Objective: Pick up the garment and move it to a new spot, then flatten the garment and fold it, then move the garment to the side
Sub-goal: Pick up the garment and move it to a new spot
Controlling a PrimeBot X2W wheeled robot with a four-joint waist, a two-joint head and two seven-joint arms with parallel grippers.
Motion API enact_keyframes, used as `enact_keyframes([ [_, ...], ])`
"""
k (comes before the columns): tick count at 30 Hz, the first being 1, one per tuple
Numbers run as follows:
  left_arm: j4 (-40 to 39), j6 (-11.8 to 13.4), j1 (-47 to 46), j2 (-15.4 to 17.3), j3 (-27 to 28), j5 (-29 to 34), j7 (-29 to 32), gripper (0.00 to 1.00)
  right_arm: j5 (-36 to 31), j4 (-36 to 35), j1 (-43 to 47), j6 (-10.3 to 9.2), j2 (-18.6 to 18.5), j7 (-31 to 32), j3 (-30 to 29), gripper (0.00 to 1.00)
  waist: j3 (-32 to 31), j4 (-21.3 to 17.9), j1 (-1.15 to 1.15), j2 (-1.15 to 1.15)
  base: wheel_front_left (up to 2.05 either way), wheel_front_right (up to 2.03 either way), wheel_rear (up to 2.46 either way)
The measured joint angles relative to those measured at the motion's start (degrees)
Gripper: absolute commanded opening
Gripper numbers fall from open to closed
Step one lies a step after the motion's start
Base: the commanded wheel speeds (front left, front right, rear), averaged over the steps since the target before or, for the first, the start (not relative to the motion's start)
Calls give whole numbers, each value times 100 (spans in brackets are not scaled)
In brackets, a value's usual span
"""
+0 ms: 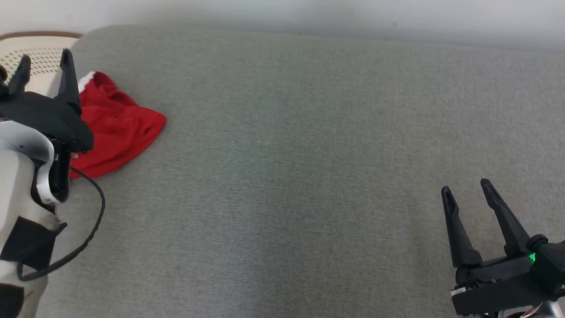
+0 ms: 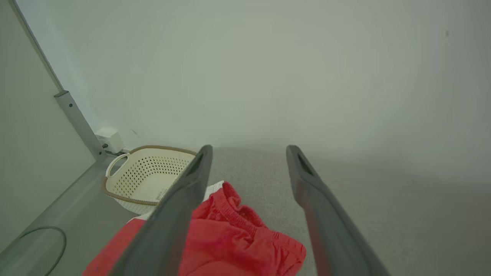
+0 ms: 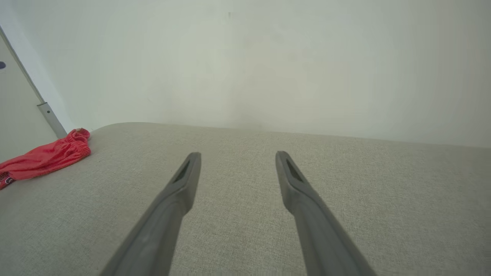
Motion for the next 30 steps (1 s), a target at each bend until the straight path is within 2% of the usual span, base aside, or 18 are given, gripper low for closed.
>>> enact_keyframes([
  [1, 544, -163, -196, -9, -64, -152, 282, 100, 47, 20, -77, 0, -45, -7, -4, 100, 145, -122, 0, 0, 0, 0, 0],
  [3, 992, -300, -342, -9, -107, -221, 539, 100, 67, 24, -127, 0, -80, -34, 0, 100, 294, -237, 0, 0, 0, 0, 0],
  [9, 2046, -597, -654, -27, -114, -491, 1015, 100, 140, 42, -332, 0, -199, -101, 83, 100, 755, -552, 0, 0, 0, 0, 0],
  [18, 2948, -692, -953, 9, -5, -655, 1137, 100, 231, 118, -603, 0, -324, -209, 131, 100, 1380, -928, 0, 0, 0, 0, 0],
  [19, 3004, -692, -990, 30, 11, -678, 1109, 90, 232, 129, -623, 0, -325, -215, 134, 100, 1427, -965, 0, 0, 0, 0, 0],
  [20, 3056, -695, -1031, 47, 7, -677, 1105, 90, 234, 138, -646, 0, -328, -230, 133, 100, 1470, -1000, -1, 0, 0, 0, 0],
  [21, 3083, -699, -1055, 64, 15, -678, 1051, 38, 240, 151, -665, 0, -330, -235, 132, 100, 1504, -1033, -1, 0, 0, 0, 0],
  [22, 3120, -708, -1079, 77, 22, -678, 994, 0, 245, 167, -675, 0, -331, -242, 131, 100, 1531, -1064, -1, 0, 0, 0, 0],
  [24, 3155, -756, -1137, 85, 8, -671, 883, 0, 257, 203, -676, 0, -326, -254, 125, 100, 1563, -1113, -1, 0, 0, 0, 0],
  [30, 3076, -657, -1265, 120, -137, -401, 102, 0, 256, 260, -667, 0, -294, -258, 44, 100, 1468, -1072, 0, 1, 0, 0, 0],
])
